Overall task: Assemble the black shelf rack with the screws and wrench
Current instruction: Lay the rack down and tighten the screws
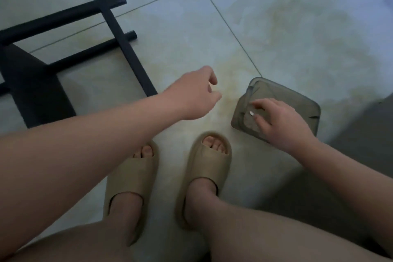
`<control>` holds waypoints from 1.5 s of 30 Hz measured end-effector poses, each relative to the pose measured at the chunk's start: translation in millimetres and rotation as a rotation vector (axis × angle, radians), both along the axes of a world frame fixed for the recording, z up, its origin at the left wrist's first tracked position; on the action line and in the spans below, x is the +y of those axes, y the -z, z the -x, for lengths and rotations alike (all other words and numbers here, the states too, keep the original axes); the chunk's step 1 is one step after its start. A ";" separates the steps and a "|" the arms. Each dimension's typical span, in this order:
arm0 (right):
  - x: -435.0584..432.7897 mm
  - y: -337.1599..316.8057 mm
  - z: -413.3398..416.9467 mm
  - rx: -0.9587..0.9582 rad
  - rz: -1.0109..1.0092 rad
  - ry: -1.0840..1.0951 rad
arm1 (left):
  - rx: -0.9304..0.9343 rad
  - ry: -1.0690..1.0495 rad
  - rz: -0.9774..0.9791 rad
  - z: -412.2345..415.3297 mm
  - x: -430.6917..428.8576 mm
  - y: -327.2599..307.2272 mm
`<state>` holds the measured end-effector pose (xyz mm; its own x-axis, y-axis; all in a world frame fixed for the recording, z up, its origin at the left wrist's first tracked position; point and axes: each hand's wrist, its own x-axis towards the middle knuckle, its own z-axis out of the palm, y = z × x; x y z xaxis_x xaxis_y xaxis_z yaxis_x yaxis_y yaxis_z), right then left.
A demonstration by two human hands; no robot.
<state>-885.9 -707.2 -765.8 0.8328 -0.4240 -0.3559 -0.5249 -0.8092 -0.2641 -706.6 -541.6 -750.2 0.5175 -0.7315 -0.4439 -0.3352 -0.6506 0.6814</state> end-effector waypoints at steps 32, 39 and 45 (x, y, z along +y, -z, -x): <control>-109.0 126.1 49.2 0.640 0.249 -0.215 | 0.289 0.027 -0.079 57.8 -94.4 87.3; -96.4 98.7 28.6 0.388 -0.040 0.198 | 0.330 0.031 -0.108 49.0 -81.6 73.0; -59.6 26.4 -34.2 -0.136 -0.297 0.298 | 0.635 -0.328 -0.005 22.8 -63.8 40.0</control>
<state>-851.6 -766.8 -792.2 0.7371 -0.5487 -0.3946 -0.6685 -0.5060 -0.5451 -729.3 -605.4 -790.2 0.3506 -0.5801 -0.7353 0.3387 -0.6534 0.6770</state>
